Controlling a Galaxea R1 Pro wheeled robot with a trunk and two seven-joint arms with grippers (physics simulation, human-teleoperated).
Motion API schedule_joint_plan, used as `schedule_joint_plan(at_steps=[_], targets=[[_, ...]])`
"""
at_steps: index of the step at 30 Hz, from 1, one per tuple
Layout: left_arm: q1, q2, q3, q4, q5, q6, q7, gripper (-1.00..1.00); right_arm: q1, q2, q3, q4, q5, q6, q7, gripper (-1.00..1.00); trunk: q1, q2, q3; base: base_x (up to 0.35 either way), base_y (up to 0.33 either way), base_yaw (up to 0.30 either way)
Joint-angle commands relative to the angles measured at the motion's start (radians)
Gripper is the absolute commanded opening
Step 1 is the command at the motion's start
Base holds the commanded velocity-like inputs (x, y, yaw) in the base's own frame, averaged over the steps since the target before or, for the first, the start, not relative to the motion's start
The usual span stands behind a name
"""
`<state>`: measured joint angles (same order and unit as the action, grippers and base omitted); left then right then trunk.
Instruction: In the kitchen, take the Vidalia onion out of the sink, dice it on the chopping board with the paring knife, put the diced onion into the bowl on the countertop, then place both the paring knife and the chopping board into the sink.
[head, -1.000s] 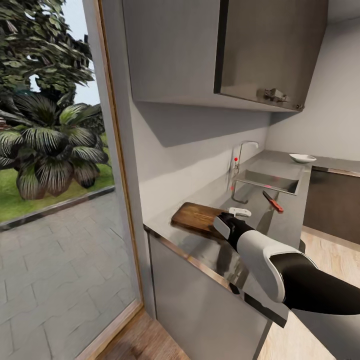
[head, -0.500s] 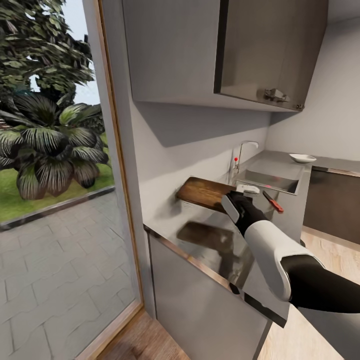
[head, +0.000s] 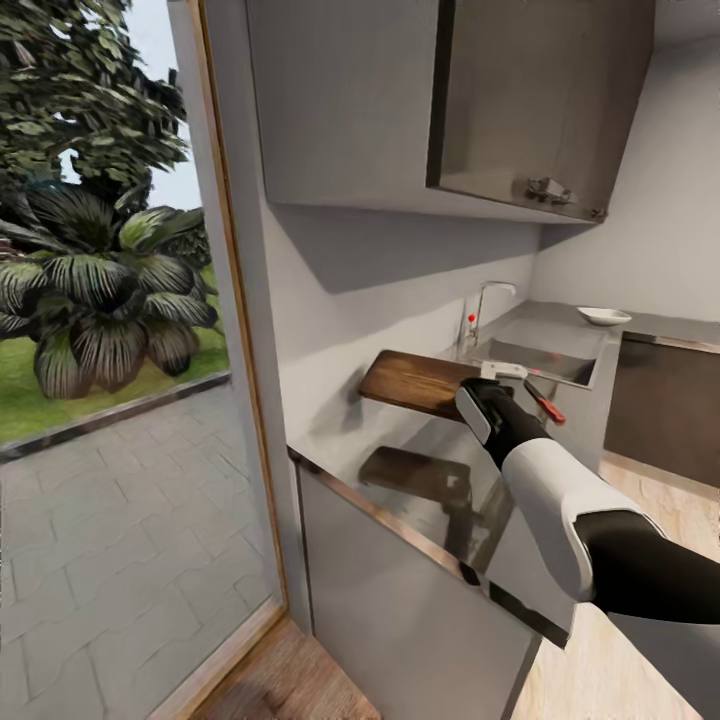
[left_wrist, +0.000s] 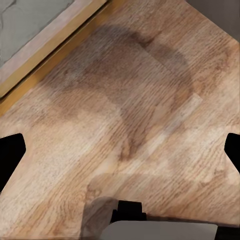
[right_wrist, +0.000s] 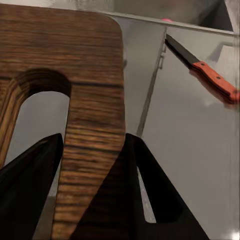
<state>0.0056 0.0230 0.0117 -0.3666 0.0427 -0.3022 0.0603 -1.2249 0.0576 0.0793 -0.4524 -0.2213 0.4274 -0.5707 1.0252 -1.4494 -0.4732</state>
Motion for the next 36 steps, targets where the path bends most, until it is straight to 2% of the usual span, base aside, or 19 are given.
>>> schedule_joint_plan(at_steps=[1, 2, 5, 15, 20, 25, 29, 36], targets=[[0.001, 0.000, -0.001, -0.001, 0.005, -0.001, 0.001, 1.00, -0.001, -0.001, 0.007, 0.001, -0.004, 0.004, -0.004, -1.00, 0.000, -0.001, -0.001, -0.167, -0.013, 0.000], [0.001, 0.000, -0.001, 0.001, 0.004, -0.003, 0.001, 1.00, -0.001, -0.002, 0.008, 0.003, 0.001, 0.003, 0.000, -1.00, 0.000, -0.001, -0.001, -0.204, -0.036, 0.000], [0.001, 0.000, 0.000, 0.006, 0.005, -0.084, 0.005, 1.00, -0.001, -0.002, 0.008, 0.009, 0.012, 0.000, 0.040, -1.00, 0.000, -0.001, -0.001, -0.282, -0.102, 0.000], [0.001, 0.000, -0.001, 0.013, 0.009, -0.103, 0.011, 1.00, -0.001, 0.001, 0.008, 0.028, 0.032, -0.001, 0.119, -1.00, 0.000, -0.001, -0.001, -0.249, -0.207, 0.000], [0.000, 0.000, 0.002, 0.042, 0.015, -0.104, 0.014, 1.00, -0.001, 0.003, 0.032, 0.029, 0.057, 0.001, 0.227, -1.00, 0.000, -0.001, -0.001, -0.025, -0.310, 0.000], [0.000, 0.000, 0.005, 0.064, 0.018, -0.106, 0.030, 1.00, -0.001, 0.003, 0.087, 0.029, 0.088, 0.003, 0.320, -1.00, 0.000, -0.001, -0.001, -0.003, -0.318, 0.000], [0.000, 0.000, 0.005, 0.066, 0.019, -0.106, 0.031, 1.00, -0.001, 0.001, 0.094, 0.023, 0.091, 0.004, 0.365, -1.00, 0.000, -0.001, -0.001, 0.000, -0.319, 0.000], [0.000, 0.000, 0.004, 0.066, 0.018, -0.109, 0.031, 1.00, -0.001, -0.002, 0.096, 0.019, 0.095, 0.018, 0.556, -1.00, 0.000, -0.001, -0.001, 0.000, -0.319, 0.000]])
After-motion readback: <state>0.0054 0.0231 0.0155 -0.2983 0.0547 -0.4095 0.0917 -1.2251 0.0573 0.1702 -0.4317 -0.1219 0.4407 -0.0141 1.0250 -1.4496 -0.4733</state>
